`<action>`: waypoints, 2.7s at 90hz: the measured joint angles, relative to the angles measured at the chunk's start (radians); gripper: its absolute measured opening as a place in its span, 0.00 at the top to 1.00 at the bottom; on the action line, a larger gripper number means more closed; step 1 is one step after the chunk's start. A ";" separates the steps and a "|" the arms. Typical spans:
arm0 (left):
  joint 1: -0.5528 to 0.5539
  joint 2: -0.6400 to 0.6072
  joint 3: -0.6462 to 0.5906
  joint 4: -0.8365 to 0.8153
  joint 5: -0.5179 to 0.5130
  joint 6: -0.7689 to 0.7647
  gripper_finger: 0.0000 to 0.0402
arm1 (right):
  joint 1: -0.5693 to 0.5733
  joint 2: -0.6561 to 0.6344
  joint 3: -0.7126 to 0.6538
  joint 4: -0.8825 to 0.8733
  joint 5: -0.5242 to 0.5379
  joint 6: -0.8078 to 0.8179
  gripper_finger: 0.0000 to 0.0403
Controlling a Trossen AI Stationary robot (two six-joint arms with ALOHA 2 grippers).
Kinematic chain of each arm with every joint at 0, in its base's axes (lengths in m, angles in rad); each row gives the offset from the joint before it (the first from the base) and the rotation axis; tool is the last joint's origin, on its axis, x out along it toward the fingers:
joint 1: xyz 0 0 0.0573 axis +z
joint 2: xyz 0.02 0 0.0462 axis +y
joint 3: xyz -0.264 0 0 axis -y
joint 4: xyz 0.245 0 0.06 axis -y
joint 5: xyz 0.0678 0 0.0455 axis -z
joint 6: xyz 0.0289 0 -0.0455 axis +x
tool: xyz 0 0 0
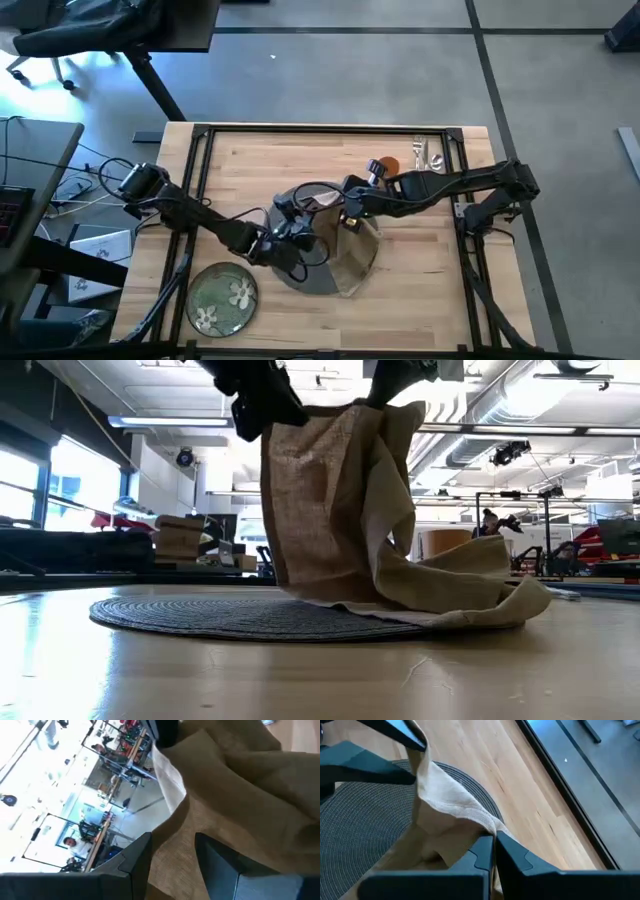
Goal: Set table place
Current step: Fold the brown napkin
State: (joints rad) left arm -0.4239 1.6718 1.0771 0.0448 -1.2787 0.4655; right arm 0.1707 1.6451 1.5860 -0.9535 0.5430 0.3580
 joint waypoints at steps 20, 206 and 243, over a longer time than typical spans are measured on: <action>-0.003 0.000 0.000 0.008 -0.016 0.006 0.66 | 0.000 0.000 0.000 0.000 0.004 0.000 1.00; -0.090 -0.259 0.177 -0.988 0.424 -1.007 1.00 | 0.096 -0.023 -0.223 -0.176 -0.176 0.098 0.45; -0.090 -0.259 0.177 -0.982 0.424 -0.979 1.00 | 0.051 -0.108 -0.651 0.230 -0.195 0.169 0.45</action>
State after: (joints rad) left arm -0.5144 1.4128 1.2537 -0.9371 -0.8547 -0.5140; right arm 0.2217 1.5373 0.9355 -0.7232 0.3482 0.5275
